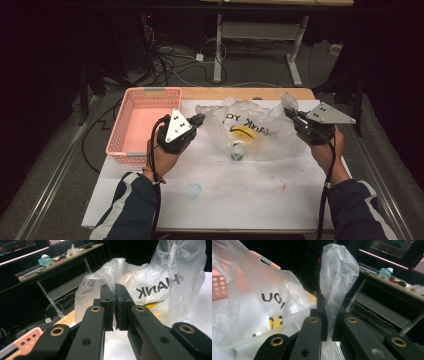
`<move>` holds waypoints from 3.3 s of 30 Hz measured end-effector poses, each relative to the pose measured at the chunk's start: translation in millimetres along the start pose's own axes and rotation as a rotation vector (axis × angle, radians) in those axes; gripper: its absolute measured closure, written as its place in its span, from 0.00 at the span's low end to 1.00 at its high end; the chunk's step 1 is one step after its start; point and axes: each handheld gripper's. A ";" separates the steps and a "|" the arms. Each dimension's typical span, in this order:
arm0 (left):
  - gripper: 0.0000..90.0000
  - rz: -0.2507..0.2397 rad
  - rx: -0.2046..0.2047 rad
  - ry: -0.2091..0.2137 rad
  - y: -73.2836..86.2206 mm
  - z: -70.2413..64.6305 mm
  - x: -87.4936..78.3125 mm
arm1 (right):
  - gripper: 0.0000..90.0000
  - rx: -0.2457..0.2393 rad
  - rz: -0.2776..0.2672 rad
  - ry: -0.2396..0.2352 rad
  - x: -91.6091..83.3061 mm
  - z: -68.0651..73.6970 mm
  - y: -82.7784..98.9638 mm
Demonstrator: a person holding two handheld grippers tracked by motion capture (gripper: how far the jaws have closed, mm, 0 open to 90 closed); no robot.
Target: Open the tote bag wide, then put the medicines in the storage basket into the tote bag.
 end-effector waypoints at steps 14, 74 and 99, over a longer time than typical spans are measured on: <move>0.93 -0.002 -0.017 -0.007 -6.0 2.9 17.8 | 1.00 0.013 0.005 0.018 9.9 -8.3 1.8; 0.94 -0.021 -0.032 -0.075 -96.5 45.8 104.9 | 1.00 0.087 0.074 0.128 68.4 -69.3 -43.1; 0.94 -0.112 -0.003 -0.105 -146.1 48.7 88.5 | 1.00 0.105 0.036 0.158 62.6 -82.9 -81.9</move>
Point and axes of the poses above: each handheld gripper's, and its own axes: x roughly forward along the jaws, y roughly out of its underside, z roughly to its left, and after that the axes turned 6 degrees about -z, right-handed
